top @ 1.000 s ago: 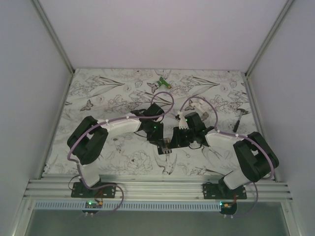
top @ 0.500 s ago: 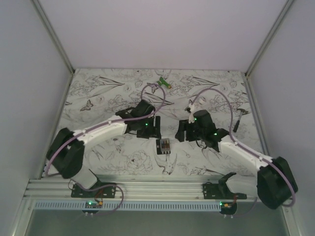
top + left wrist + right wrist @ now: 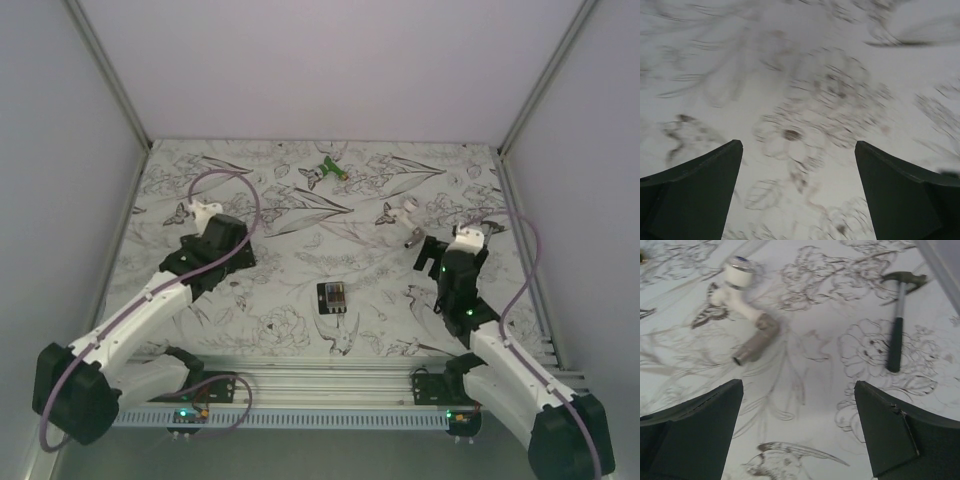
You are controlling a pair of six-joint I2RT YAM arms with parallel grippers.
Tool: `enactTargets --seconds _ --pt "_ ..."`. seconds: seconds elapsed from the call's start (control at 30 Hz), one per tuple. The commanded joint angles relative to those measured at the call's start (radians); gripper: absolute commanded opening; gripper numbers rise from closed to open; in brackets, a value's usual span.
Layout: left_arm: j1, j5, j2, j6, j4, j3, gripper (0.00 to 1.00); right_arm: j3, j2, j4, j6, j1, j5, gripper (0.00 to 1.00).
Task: Snap on the fuse box
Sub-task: Reset both arms
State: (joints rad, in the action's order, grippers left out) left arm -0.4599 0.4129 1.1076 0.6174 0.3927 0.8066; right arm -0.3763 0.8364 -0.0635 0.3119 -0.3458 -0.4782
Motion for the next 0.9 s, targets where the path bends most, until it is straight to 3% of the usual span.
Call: enactTargets --seconds 0.0,0.2,0.37,0.5,0.57,0.8,0.87 --pt "0.084 0.338 -0.045 -0.048 -0.022 -0.087 1.0 0.17 -0.025 -0.444 -0.102 0.038 -0.159 0.99" --pt "0.24 0.423 -0.042 -0.141 -0.226 -0.205 1.0 0.225 0.185 -0.699 -0.127 0.182 -0.066 0.99" --pt "0.355 0.284 0.024 -0.238 -0.483 -0.288 1.0 0.235 0.39 -0.993 -0.206 0.202 0.001 0.99" --pt "0.38 0.177 0.135 -0.309 -0.675 -0.328 1.0 0.233 0.593 -1.239 -0.279 0.208 0.127 0.99" --pt "0.382 0.167 0.211 -0.365 -0.739 -0.327 1.0 0.191 0.661 -1.216 -0.315 0.21 0.234 0.99" --pt "0.386 -0.035 0.339 -0.507 -1.099 -0.395 1.0 0.136 0.661 -1.095 -0.28 0.253 0.291 0.99" --pt "0.382 -0.127 0.357 -0.557 -1.126 -0.398 1.0 0.133 0.659 -1.088 -0.278 0.255 0.294 0.99"
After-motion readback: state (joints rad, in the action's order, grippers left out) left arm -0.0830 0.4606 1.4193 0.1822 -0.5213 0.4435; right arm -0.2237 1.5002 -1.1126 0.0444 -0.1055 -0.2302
